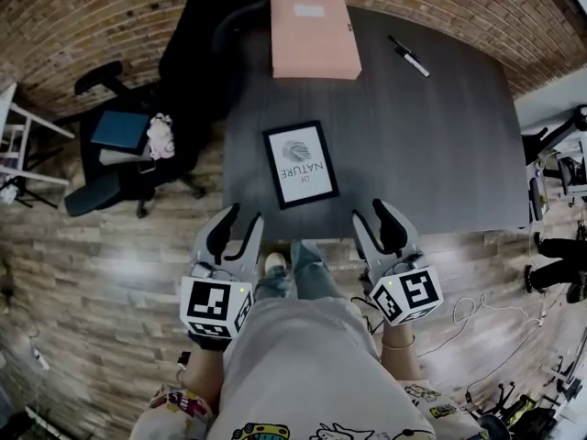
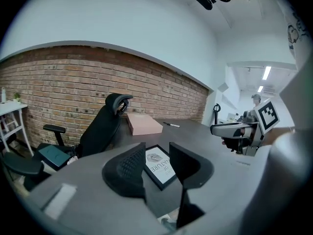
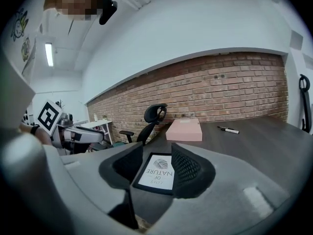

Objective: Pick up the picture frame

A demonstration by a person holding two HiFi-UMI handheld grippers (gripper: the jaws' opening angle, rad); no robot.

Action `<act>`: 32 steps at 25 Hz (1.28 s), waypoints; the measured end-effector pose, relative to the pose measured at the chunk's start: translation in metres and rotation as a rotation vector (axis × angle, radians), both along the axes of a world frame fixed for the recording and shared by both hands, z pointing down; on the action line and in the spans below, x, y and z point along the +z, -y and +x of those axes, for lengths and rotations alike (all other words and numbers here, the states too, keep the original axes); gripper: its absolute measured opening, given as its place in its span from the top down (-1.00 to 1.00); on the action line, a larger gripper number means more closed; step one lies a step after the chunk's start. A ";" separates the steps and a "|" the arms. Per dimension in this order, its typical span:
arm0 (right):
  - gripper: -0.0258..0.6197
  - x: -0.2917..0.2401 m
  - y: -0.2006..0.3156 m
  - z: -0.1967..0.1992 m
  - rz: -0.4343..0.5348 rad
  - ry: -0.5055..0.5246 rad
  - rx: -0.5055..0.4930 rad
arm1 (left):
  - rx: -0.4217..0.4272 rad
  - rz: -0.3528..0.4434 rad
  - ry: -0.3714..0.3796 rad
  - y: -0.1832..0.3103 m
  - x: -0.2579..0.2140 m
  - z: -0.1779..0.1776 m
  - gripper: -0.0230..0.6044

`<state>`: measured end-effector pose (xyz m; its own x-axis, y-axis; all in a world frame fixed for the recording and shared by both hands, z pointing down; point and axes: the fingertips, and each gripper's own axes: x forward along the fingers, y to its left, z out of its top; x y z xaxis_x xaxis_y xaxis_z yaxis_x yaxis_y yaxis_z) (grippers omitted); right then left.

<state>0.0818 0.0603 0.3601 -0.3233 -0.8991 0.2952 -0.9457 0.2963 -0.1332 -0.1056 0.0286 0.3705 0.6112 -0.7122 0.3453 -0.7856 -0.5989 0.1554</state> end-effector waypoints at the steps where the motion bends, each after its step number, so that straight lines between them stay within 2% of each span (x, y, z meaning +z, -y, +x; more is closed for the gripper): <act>1: 0.36 0.001 0.010 0.003 -0.001 0.004 -0.009 | -0.007 0.000 0.001 0.007 0.000 0.003 0.43; 11: 0.25 -0.007 0.105 0.026 -0.015 0.020 -0.159 | -0.094 0.004 0.011 0.087 -0.013 0.036 0.33; 20: 0.26 -0.009 0.143 0.036 -0.007 0.045 -0.271 | -0.155 0.003 0.027 0.118 -0.020 0.055 0.31; 26: 0.26 -0.007 0.150 0.036 -0.013 0.062 -0.273 | -0.157 -0.003 0.027 0.131 -0.022 0.056 0.31; 32: 0.27 -0.001 0.151 0.033 -0.038 0.051 -0.255 | -0.118 -0.041 -0.003 0.142 -0.019 0.057 0.31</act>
